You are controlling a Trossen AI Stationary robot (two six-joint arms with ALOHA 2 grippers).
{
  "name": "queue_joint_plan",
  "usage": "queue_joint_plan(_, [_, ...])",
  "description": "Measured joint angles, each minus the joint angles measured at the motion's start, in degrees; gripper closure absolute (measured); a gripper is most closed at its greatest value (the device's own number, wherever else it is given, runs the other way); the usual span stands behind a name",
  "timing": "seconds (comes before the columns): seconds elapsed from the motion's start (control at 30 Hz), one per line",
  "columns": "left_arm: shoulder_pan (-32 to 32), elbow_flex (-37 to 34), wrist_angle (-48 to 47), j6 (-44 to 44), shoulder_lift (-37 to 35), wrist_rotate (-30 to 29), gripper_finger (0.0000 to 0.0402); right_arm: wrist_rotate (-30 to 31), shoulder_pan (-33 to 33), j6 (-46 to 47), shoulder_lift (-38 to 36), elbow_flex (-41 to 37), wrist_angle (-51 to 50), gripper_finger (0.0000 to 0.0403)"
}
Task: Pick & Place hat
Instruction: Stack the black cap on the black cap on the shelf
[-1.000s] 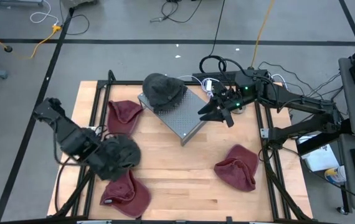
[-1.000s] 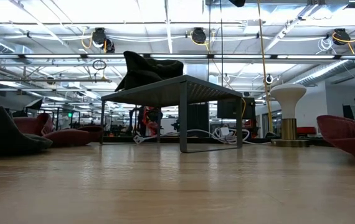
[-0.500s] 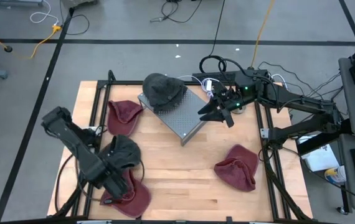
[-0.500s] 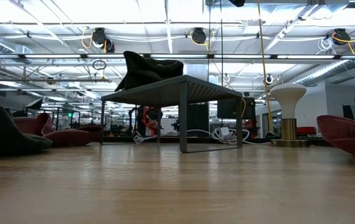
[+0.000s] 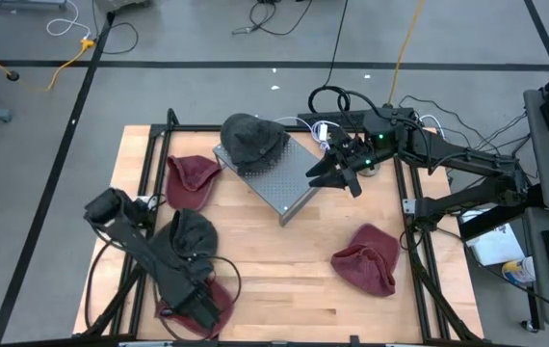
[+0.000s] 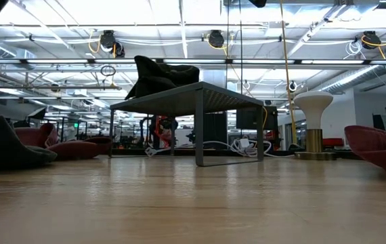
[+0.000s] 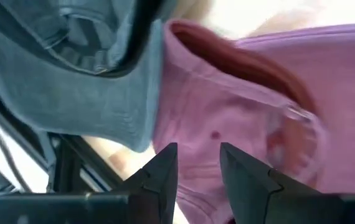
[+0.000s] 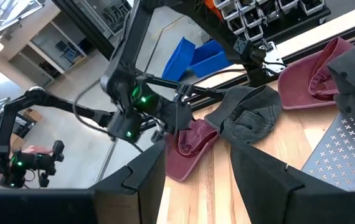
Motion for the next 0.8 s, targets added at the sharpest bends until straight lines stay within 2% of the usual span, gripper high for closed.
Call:
queue_joint_plan(0.2, [0.0, 0.0, -3.6, -0.6, 4.1, 1.2, 0.0277, 0.2, 0.0, 0.0, 0.0, 0.0, 0.0, 0.0232])
queue_joint_plan(0.37, [0.0, -0.3, -4.8, -0.3, 5.8, 0.0, 0.0277, 0.3, 0.0, 0.0, 0.0, 0.0, 0.0, 0.0232])
queue_joint_plan(0.5, [0.0, -2.7, -3.2, -0.3, 5.9, -0.4, 0.0277, 2.9, 0.0, 0.5, 0.0, 0.0, 0.0, 0.0232])
queue_joint_plan(0.8, [0.0, -7.7, -2.6, -0.3, 5.9, -0.1, 0.0277, 3.0, 0.0, 0.5, 0.0, 0.0, 0.4, 0.0232])
